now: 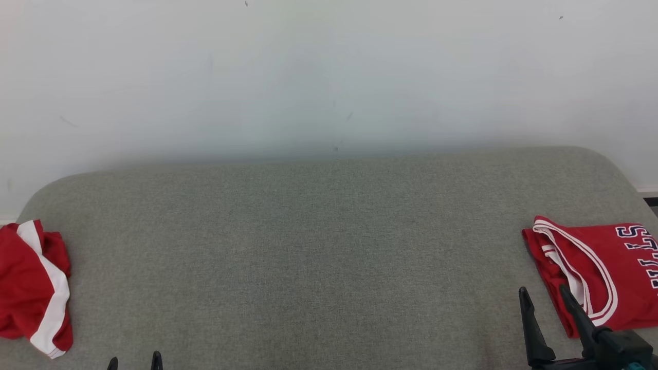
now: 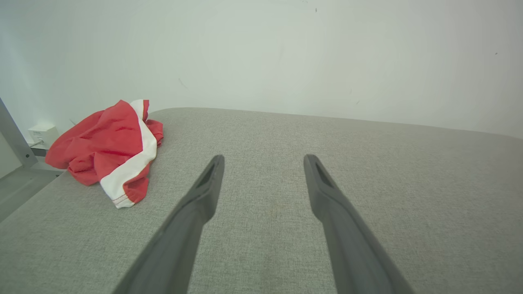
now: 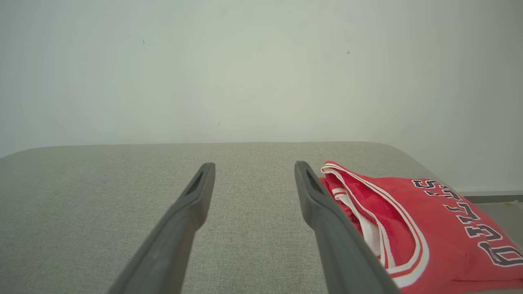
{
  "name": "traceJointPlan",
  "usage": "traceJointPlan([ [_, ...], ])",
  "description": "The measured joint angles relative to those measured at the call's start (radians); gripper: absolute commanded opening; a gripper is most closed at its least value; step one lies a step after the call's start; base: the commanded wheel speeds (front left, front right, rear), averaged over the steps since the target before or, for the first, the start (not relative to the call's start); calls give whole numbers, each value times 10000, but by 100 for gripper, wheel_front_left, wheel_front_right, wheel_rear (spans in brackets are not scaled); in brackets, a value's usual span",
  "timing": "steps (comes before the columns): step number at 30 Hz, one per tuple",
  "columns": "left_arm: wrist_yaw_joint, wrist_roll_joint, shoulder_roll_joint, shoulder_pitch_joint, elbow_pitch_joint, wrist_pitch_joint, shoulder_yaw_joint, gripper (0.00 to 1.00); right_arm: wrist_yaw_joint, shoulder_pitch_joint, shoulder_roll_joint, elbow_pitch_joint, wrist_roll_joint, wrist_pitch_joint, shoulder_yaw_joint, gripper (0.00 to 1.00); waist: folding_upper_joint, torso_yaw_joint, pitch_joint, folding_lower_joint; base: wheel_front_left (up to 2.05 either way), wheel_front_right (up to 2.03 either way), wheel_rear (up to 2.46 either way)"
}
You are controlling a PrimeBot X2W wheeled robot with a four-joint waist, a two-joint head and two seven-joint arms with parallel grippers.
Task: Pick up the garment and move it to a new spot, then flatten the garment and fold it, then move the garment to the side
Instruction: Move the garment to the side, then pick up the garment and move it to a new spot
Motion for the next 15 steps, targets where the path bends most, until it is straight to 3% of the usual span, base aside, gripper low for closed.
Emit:
traceJointPlan([
  [15,0,-25,-13,-192,-81,0,44,100,0,208,251,-136,-165,29,-230,100,1,-94,32,1,0,0,0],
])
